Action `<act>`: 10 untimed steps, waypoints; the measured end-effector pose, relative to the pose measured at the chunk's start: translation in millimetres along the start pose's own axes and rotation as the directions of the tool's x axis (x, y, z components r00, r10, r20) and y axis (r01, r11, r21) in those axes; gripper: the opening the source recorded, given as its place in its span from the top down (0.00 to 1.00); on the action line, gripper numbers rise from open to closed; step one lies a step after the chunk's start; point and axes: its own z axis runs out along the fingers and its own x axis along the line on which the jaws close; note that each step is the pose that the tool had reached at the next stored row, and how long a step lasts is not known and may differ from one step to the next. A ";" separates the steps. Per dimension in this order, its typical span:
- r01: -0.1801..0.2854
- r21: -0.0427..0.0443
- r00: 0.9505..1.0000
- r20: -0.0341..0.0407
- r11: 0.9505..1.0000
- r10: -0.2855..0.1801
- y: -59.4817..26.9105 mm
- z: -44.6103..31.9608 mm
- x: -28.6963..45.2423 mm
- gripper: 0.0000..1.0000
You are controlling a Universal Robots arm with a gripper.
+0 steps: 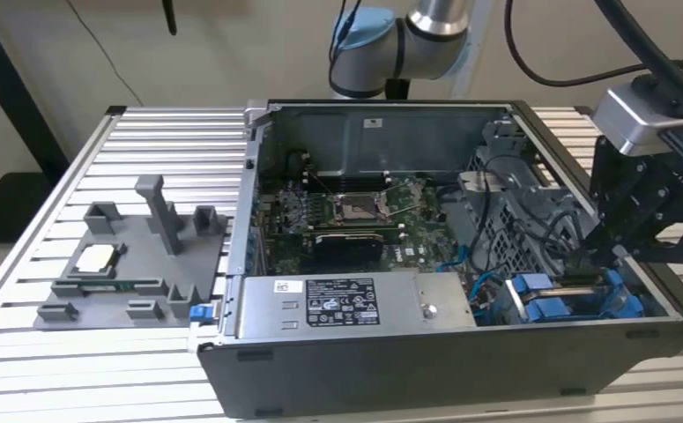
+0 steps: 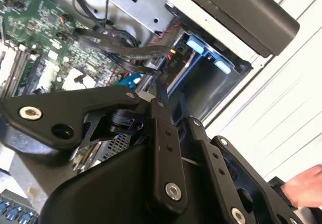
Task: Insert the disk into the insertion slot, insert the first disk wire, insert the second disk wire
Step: 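Insert the second disk wire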
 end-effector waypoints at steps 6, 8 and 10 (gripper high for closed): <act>0.001 -0.003 0.998 -0.064 1.000 -0.001 0.0 0.1 -0.3 0.76; 0.001 -0.003 0.998 -0.064 1.000 -0.001 0.0 0.1 -0.4 0.76; 0.001 -0.003 0.998 -0.063 1.000 -0.001 0.0 0.1 -0.4 0.76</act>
